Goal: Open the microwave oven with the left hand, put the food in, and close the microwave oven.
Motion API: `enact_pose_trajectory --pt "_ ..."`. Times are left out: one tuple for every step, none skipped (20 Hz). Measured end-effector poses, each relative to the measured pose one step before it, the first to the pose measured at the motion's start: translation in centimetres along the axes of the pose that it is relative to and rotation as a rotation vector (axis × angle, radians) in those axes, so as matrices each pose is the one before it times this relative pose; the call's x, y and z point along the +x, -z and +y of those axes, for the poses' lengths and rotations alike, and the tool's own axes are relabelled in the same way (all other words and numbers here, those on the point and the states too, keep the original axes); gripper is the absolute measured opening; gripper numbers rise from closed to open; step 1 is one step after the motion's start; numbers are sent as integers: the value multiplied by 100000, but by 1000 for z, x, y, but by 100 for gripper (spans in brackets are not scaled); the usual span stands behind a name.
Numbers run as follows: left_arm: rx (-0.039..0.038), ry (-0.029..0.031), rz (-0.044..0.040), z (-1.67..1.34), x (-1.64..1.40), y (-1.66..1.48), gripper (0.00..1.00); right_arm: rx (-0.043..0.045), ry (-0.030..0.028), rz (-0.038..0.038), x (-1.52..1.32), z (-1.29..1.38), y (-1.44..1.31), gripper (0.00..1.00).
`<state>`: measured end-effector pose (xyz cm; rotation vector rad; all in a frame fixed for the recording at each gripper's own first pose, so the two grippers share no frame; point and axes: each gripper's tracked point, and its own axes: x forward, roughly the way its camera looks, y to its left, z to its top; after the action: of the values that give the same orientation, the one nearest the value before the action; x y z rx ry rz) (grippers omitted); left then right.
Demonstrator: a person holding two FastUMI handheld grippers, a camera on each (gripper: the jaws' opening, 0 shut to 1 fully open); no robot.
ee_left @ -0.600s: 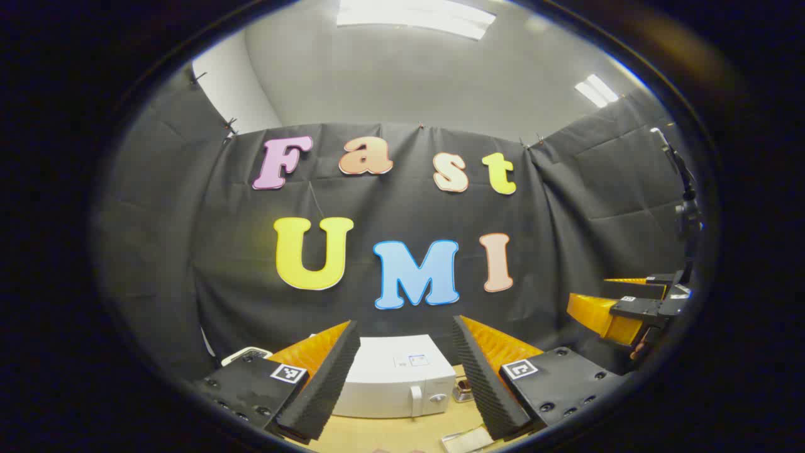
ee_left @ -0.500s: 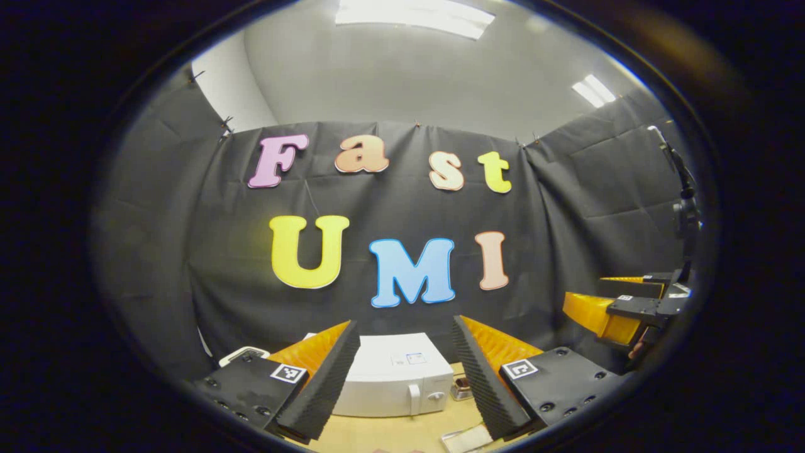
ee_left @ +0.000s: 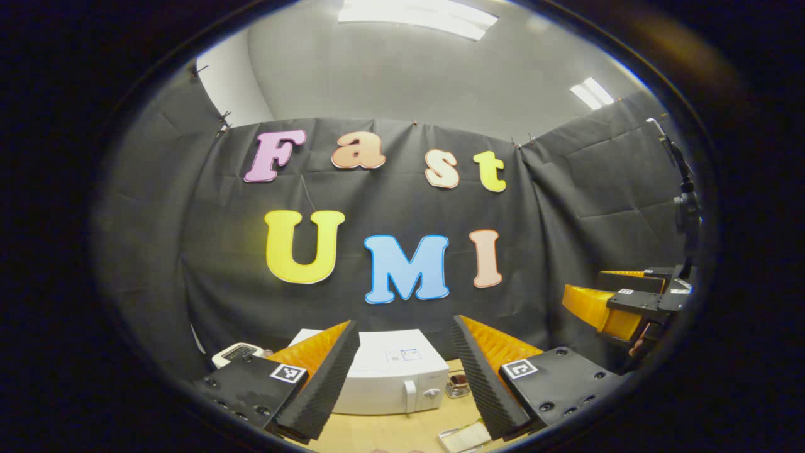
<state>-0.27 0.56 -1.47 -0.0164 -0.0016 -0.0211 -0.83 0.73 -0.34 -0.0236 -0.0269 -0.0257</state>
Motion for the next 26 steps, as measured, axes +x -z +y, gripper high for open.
enact_pose_trajectory --pt "386 -1123 -979 -106 266 137 96 86 -1324 -311 289 66 211 96" --pt "841 -1877 -270 3 476 189 96 507 -995 37 399 -18 119 95" --pt "668 -1402 1557 -112 424 703 97 595 -1414 2098 328 -145 769 95" --pt "266 -183 488 -446 208 695 98 870 -1865 1031 210 62 502 96" --pt "198 2046 527 -959 356 835 99 650 -749 -197 359 -166 -78 96" --pt "326 1996 1838 -853 587 1335 99 -48 44 296 391 -417 303 95" --pt "-198 490 2287 -334 642 1485 99 -170 330 1426 228 -405 765 96" --pt "-871 410 1936 -393 605 1434 98 92 137 1472 117 -308 614 96" --pt "-979 500 1602 -440 717 1539 98 -3 252 1114 141 -201 426 96" --pt "-713 577 1562 -420 656 1383 98 -305 439 832 115 -309 319 96" --pt "-298 447 1070 -313 760 1404 99 -669 654 910 50 -446 450 96" --pt "-218 90 469 -132 1018 1213 96 -805 646 959 76 -379 386 96" --pt "-528 -374 -99 18 862 1537 97 -562 552 926 -17 -366 510 96" --pt "-235 -220 430 -59 1077 1560 99 -304 250 904 -65 -251 420 96" --pt "336 -128 1589 -20 1308 2217 99 -305 257 644 6 -219 457 96" --pt "319 809 2303 -292 1297 2093 99 -289 1492 514 -79 -458 346 96" --pt "936 2309 3096 -619 1495 2261 97 -49 1138 260 -118 -454 420 96" --pt "1843 1117 3321 -273 1294 2093 98 181 914 411 -96 -276 236 96" --pt "1496 538 2639 -213 1217 1696 96 181 541 629 -113 -243 413 96" --pt "1036 332 2188 -217 1254 1219 96 30 771 551 -6 -361 267 96" --pt "868 -494 1709 -58 1115 1233 99 -91 709 517 174 -443 292 96" --pt "567 -929 2227 91 1084 1134 96 -257 846 710 141 -424 211 96" --pt "-45 -1512 1670 323 783 1110 99 -92 915 555 178 -508 201 96" --pt "-496 -2096 1087 385 834 520 97 113 875 395 123 -457 53 96" --pt "-1222 -1780 1164 482 745 657 95 161 947 317 197 -407 130 96" --pt "-667 -1446 1098 337 811 534 95 16 945 493 221 -445 117 96"
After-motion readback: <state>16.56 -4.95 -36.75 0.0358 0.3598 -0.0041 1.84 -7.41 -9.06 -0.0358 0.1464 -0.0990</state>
